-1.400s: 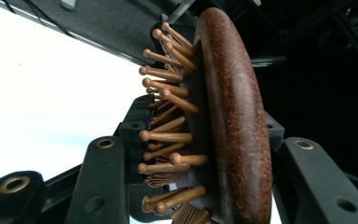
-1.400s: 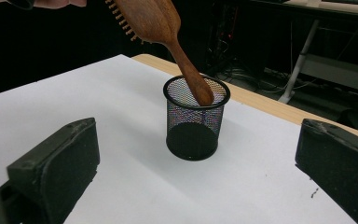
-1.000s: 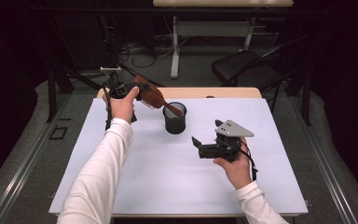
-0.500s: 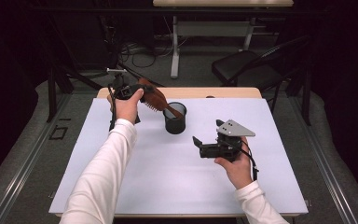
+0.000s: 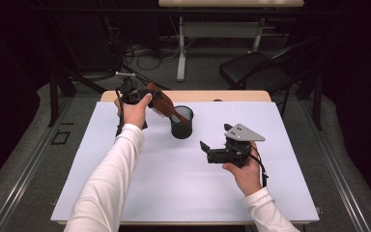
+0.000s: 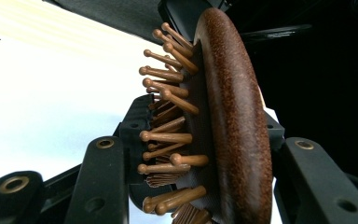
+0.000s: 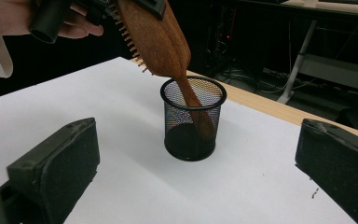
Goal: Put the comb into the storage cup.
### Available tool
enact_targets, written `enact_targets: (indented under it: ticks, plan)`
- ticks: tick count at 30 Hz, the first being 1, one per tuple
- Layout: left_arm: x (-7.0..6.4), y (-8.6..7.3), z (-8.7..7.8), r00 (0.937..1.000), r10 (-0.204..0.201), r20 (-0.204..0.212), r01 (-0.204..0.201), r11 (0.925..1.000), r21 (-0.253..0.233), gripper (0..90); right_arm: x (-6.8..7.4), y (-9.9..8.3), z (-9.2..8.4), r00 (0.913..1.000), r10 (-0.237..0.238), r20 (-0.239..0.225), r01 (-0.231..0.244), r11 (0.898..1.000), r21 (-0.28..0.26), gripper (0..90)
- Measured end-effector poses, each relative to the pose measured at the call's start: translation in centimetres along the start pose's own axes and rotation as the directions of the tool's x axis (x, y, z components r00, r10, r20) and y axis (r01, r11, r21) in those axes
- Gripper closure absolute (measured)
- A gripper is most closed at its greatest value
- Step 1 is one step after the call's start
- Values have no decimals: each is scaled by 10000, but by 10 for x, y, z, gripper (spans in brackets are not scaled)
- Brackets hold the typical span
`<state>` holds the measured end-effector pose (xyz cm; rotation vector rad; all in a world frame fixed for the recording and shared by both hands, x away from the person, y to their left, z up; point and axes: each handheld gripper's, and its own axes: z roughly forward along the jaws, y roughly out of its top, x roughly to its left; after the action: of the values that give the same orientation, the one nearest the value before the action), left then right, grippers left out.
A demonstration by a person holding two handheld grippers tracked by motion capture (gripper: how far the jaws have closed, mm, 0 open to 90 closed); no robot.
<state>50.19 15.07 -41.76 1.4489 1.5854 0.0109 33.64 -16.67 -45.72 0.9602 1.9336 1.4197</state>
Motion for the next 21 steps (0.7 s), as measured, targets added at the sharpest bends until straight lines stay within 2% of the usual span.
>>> enact_targets:
  ticks: [21]
  plan:
    - [-2, -4, 8, 9996, 181, -194, -177, 9996, 207, 525, -1, 0, 1, 10000, -28, -7, 28, 10000, 22, 0]
